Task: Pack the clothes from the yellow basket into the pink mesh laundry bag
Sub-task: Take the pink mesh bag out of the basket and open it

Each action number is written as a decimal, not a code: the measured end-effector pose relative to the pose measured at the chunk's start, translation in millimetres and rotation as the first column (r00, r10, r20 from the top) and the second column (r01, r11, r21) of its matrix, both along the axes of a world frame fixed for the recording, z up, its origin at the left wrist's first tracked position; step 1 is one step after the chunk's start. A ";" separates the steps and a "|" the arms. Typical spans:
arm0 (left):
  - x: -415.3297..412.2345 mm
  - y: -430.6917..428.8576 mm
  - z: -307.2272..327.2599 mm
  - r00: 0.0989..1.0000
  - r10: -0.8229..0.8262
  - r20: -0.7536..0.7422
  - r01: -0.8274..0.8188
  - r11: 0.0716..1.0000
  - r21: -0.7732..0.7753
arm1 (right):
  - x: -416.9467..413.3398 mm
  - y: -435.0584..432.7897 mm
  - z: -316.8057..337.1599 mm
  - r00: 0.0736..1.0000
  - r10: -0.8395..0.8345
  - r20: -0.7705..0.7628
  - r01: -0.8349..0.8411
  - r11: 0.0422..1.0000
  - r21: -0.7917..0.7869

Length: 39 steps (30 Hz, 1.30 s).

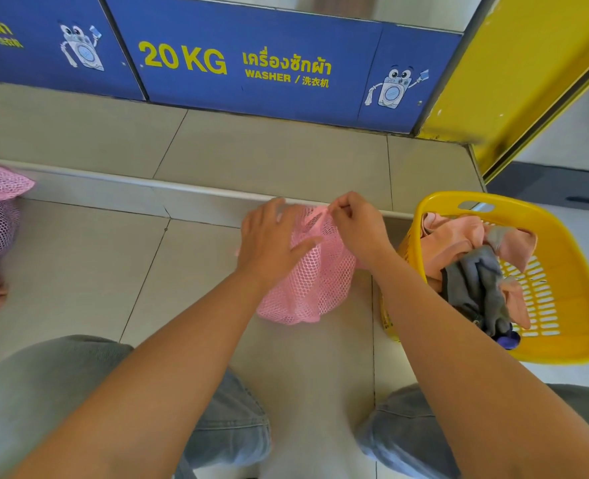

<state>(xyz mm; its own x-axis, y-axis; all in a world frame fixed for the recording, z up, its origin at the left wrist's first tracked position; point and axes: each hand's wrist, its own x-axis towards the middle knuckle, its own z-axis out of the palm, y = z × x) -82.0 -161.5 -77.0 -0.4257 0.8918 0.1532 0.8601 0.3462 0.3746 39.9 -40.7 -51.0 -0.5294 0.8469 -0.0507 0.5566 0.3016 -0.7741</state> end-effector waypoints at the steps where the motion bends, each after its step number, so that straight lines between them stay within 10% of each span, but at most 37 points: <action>1: 6.7 6.2 1.3 0.999 -0.033 0.018 0.033 0.999 -0.006 | 0.1 -1.2 1.9 1.000 0.016 -0.001 -0.016 1.000 0.006; 9: 20.2 14.9 3.5 0.994 0.047 0.096 -0.059 0.990 0.126 | 7.6 3.0 5.3 0.995 0.012 0.095 -0.015 0.999 0.032; 19: -27.3 -34.2 -12.3 0.989 0.137 0.063 -0.136 0.990 -0.026 | 19.6 17.9 -4.6 0.915 -0.381 0.132 0.373 0.924 0.081; 30: -59.2 -68.6 -16.6 0.853 0.514 0.089 -0.509 0.858 -0.073 | 31.0 27.0 -10.9 0.843 -0.528 0.101 0.525 0.849 0.054; 39: -22.4 -29.0 -8.0 0.708 0.300 0.639 -0.239 0.954 -0.183 | 9.9 3.5 -25.9 0.894 -0.430 0.127 0.448 0.870 -0.207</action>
